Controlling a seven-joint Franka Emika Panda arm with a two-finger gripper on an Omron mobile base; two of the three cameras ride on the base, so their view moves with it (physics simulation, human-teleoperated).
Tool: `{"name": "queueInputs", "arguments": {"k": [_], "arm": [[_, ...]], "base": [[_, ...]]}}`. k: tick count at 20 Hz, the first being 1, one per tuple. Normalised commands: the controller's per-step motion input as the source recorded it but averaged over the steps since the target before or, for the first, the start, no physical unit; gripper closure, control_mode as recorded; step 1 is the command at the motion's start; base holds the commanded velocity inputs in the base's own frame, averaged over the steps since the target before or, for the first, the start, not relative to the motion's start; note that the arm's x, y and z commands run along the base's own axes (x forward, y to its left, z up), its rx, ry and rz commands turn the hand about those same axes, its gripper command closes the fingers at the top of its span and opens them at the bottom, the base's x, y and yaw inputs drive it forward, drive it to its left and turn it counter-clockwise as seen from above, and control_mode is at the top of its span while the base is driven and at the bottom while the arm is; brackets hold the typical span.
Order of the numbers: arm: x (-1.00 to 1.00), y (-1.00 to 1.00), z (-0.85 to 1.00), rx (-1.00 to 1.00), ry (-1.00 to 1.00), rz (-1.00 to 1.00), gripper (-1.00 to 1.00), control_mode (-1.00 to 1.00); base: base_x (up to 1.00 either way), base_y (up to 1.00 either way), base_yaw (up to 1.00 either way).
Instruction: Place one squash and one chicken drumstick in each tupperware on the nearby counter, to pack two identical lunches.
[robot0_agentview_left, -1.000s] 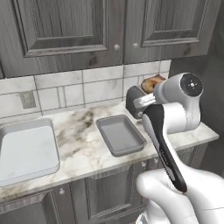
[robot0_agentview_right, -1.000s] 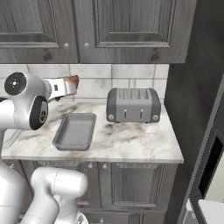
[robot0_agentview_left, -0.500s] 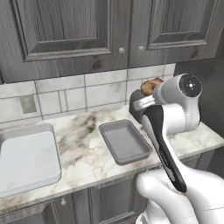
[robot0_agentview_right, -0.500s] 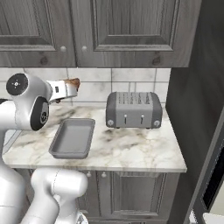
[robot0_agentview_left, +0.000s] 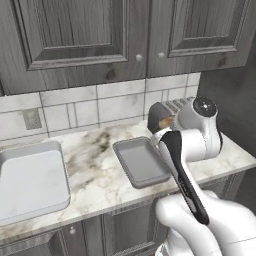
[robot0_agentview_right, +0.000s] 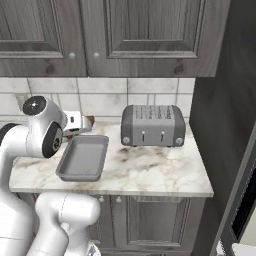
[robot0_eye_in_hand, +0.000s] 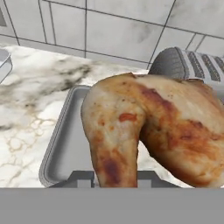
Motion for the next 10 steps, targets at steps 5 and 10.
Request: {"name": "queueInputs", "arguments": {"k": [5, 10], "arm": [[0.03, 0.19, -0.83, 0.0, 0.18, 0.0, 1.0, -1.0], [0.1, 0.22, -0.67, 0.0, 0.15, 0.0, 1.0, -1.0]], "base": [[0.0, 0.0, 0.0], [0.0, 0.0, 0.0]]}}
